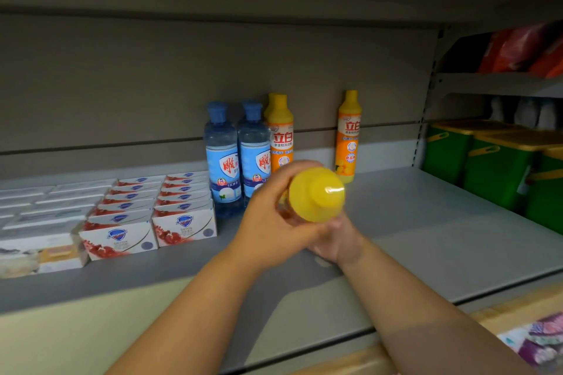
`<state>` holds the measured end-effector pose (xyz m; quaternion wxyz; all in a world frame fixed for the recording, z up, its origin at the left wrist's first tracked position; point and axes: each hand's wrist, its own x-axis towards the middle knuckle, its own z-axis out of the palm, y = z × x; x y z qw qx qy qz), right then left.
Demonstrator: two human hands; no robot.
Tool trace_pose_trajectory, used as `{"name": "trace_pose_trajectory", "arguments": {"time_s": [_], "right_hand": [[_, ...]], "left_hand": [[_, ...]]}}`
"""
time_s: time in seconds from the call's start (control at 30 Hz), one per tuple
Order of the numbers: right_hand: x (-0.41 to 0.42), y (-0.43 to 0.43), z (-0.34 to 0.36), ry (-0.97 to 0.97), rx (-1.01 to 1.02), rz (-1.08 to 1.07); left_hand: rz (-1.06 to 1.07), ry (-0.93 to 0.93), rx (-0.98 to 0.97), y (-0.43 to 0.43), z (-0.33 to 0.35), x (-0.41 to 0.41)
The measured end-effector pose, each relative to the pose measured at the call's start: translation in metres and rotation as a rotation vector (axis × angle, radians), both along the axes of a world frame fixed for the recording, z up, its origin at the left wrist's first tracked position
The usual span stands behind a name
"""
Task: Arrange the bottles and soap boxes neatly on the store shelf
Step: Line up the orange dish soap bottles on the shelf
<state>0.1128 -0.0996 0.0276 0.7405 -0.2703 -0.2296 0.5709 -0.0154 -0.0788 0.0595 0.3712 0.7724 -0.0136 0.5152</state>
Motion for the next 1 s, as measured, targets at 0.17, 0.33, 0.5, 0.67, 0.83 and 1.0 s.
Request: {"name": "trace_pose_trajectory", "arguments": {"time_s": [0.17,0.33,0.5,0.67,0.83,1.0], "right_hand": [[0.012,0.016,0.002,-0.038,0.028,-0.311],[0.007,-0.001,0.021,-0.341,0.319,-0.698],[-0.017,-0.005,0.036,-0.683,0.604,-0.69],[-0.029,-0.006,0.037,-0.813,0.634,-0.637],[-0.008,-0.005,0.03,-0.637,0.316,-0.654],[0.01,0.001,0.025,-0.354,-0.37,-0.249]], "left_hand": [[0.104,-0.411,-0.756,0.03,0.016,-0.003],[-0.274,-0.447,-1.23,0.054,0.004,-0.007],[-0.48,-0.418,-1.484,0.059,-0.008,0.0],[-0.434,-0.351,-1.479,0.07,-0.006,-0.006],[-0.421,-0.368,-1.216,0.073,-0.003,-0.016],[-0.25,-0.387,-0.812,0.066,0.009,-0.019]]}}
